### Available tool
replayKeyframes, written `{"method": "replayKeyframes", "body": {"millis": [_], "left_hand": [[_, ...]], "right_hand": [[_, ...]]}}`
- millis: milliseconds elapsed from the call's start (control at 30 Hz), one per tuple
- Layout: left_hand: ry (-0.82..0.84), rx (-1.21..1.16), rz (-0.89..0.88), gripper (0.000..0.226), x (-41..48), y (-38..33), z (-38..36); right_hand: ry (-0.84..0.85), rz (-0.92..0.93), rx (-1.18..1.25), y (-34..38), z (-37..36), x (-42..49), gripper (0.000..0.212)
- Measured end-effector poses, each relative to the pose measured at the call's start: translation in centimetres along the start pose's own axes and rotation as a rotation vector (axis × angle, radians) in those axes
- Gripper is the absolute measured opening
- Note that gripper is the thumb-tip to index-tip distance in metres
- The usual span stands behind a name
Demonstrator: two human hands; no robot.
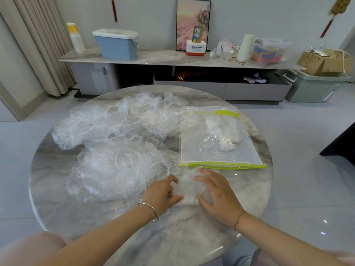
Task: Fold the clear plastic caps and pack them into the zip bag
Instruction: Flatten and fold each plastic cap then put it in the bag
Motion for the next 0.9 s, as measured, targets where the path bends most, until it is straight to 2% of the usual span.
{"method": "replayKeyframes", "body": {"millis": [67, 100, 200, 267, 300, 400, 500, 533, 600, 700, 800, 900], "left_hand": [[-0.036, -0.011, -0.013, 0.049, 0.1, -0.1, 0.1], [-0.086, 0.015, -0.065, 0.051, 0.1, -0.3, 0.3], [-0.196, 0.203, -0.401, 0.039, 0.2, -1.5, 0.4], [-0.130, 0.270, -0.561, 0.035, 0.2, -1.8, -0.2], [-0.089, 0.292, -0.587, 0.038, 0.2, -1.7, -0.6], [0.011, 0.397, -0.531, 0.054, 0.1, -0.8, -1.5], [0.056, 0.401, -0.477, 0.050, 0.3, -0.5, -1.6], [0.043, 0.399, -0.474, 0.047, 0.5, -0.6, -1.5], [0.004, 0.394, -0.473, 0.043, 0.6, -0.8, -1.4], [-0.059, 0.371, -0.489, 0.037, 0.6, -1.2, -1.2], [-0.108, 0.352, -0.485, 0.034, 0.7, -1.6, -0.7], [-0.105, 0.290, -0.436, 0.035, 0.5, -1.6, -0.2]], "right_hand": [[0.114, 0.179, -0.155, 0.4, -0.7, -0.1, 0.045], [0.180, 0.180, -0.192, 0.3, -1.1, -0.2, 0.048], [0.339, 0.045, -0.136, -0.6, -2.2, -0.9, 0.068], [0.463, 0.013, -0.135, -1.4, -3.1, -1.5, 0.076], [0.494, 0.024, -0.150, -1.4, -3.2, -1.6, 0.077], [0.525, 0.035, -0.143, -1.3, -3.1, -1.7, 0.077], [0.489, 0.023, -0.120, -1.2, -2.9, -1.4, 0.082], [0.430, 0.034, -0.134, -1.1, -2.7, -1.3, 0.080], [0.299, 0.094, -0.195, -1.0, -2.5, -1.1, 0.065], [0.192, 0.162, -0.200, -1.1, -2.5, -0.9, 0.045], [0.148, 0.085, -0.116, -1.5, -2.1, -0.4, 0.038], [0.118, -0.089, 0.041, -2.4, -1.9, -0.1, 0.022]]}}
Point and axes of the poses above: each hand's wrist, its own x-axis towards the middle knuckle, its own z-axis out of the back of the hand, y = z × x, the point moved 4 cm from there along x, towards the middle knuckle, and after that the axes turned 7 degrees about -x, right-handed, at the moved point
